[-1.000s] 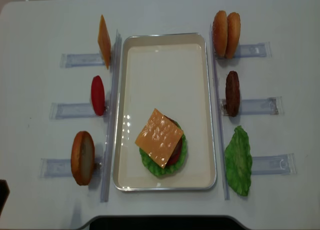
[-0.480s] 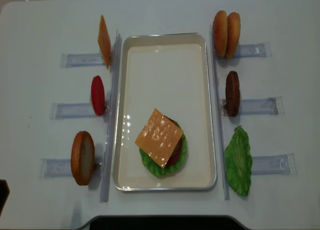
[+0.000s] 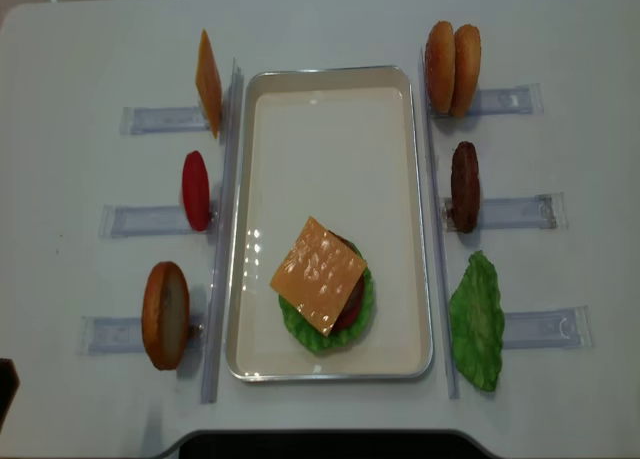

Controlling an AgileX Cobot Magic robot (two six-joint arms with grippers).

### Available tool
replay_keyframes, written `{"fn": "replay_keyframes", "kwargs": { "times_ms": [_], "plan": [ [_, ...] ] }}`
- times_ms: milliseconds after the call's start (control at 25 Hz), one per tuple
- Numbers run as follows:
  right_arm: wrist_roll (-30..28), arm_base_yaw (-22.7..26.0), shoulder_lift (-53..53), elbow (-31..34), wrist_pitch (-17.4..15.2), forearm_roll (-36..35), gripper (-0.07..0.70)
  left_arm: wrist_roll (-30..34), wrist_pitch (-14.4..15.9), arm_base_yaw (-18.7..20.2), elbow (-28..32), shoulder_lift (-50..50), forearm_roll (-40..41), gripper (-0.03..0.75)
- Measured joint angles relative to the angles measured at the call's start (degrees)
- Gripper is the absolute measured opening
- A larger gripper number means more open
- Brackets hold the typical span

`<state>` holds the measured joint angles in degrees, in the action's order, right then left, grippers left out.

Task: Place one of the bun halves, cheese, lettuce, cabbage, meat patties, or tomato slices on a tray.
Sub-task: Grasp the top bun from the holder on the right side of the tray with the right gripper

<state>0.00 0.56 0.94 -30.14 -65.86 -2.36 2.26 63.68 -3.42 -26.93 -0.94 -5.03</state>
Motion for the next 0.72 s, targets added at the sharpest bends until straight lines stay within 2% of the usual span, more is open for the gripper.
{"fn": "replay_keyframes", "kwargs": {
  "times_ms": [320, 520, 720],
  "plan": [
    [-1.3, 0.0, 21.05, -3.63, 0.53, -2.41, 0.486, 0.0, 0.0, 0.0, 0.0, 0.0, 0.0, 0.0],
    [-1.93, 0.0, 35.63, -9.58, 0.79, -6.14, 0.486, 0.0, 0.0, 0.0, 0.0, 0.0, 0.0, 0.0],
    [-2.04, 0.0, 50.51, -17.05, 0.79, -6.93, 0.486, 0.0, 0.0, 0.0, 0.0, 0.0, 0.0, 0.0]
  ]
}}
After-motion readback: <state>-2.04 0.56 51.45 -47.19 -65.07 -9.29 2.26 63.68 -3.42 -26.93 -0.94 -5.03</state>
